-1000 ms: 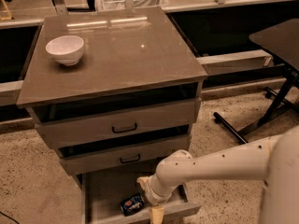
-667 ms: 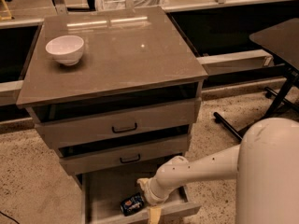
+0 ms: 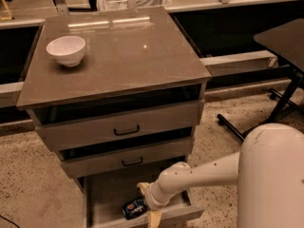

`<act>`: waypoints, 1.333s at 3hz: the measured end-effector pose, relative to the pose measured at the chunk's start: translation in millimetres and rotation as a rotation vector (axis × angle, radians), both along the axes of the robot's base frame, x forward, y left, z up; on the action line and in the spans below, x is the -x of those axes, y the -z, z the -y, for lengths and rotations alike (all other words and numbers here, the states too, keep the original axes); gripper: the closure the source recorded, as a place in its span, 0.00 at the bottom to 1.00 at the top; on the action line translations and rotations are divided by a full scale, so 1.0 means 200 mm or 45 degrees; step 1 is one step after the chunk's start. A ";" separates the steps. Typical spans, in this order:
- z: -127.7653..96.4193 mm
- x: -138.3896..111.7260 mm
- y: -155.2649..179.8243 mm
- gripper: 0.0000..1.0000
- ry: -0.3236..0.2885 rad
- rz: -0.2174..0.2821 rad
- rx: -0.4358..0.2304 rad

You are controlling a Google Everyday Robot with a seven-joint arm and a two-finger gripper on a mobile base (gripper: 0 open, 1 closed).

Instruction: Pick pepsi can from bottom drawer and place on counter

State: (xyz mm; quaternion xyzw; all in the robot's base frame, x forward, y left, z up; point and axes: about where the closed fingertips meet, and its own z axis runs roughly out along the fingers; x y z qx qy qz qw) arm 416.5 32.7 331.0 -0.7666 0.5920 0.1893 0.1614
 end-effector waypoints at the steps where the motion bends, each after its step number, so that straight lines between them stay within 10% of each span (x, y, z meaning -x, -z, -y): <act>1: -0.03 -0.04 0.16 0.00 -0.005 0.086 -0.130; 4: -0.14 -0.11 0.23 0.00 -0.115 0.071 -0.219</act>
Offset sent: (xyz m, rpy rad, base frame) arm 0.0030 0.0153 -0.0402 0.0763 0.1711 0.1561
